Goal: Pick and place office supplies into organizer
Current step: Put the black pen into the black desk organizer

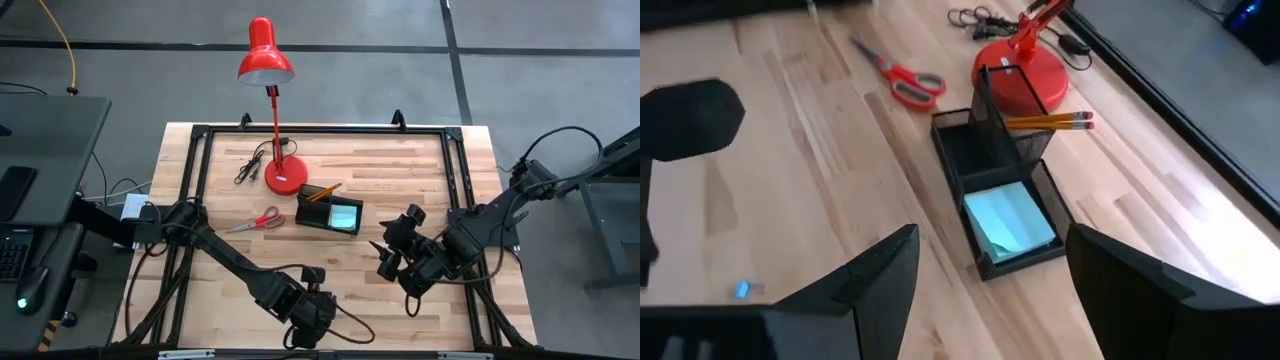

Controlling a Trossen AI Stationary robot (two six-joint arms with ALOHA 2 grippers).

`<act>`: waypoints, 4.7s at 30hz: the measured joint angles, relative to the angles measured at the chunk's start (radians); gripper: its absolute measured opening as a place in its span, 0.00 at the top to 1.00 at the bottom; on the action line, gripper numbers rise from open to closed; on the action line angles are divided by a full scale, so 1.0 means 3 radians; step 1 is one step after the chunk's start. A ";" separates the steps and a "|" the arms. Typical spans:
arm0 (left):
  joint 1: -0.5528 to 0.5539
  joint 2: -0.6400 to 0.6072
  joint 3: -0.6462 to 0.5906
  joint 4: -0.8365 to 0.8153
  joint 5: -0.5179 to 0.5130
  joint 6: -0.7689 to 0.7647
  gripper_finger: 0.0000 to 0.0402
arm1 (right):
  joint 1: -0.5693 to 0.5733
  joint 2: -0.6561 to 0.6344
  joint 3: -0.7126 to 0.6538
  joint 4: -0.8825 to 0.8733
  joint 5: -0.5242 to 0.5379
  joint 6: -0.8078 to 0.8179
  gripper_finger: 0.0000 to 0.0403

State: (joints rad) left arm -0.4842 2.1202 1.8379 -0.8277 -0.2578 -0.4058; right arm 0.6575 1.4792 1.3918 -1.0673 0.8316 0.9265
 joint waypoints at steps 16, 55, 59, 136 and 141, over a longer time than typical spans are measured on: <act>-0.0041 -0.0098 -0.0248 0.2156 -0.0449 -0.0047 0.97 | 0.1298 -0.0031 0.0000 -0.0706 0.0780 0.2092 0.40; 0.1005 -0.0790 -0.2378 0.6207 -0.0113 -0.0650 0.97 | 0.0856 -0.0034 0.0000 -0.0076 0.1482 0.2804 0.40; 0.1095 -0.0795 -0.2378 0.6346 0.0105 -0.0713 0.97 | 0.0819 -0.0070 0.0000 0.0373 0.1268 0.2167 0.40; 0.1177 -0.0791 -0.2378 0.6942 0.0472 -0.0885 1.00 | -0.0453 -0.0556 0.0000 0.1973 -0.0569 -0.0119 0.96; 0.1181 -0.0791 -0.2378 0.6941 0.0614 -0.0917 1.00 | -0.0450 -0.0555 0.0000 0.1977 -0.0517 -0.0156 0.98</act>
State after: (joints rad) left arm -0.1298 1.8828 1.1244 1.2548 -0.0735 -0.6809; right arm 0.5226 1.3126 1.3918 -0.4741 0.6766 0.8798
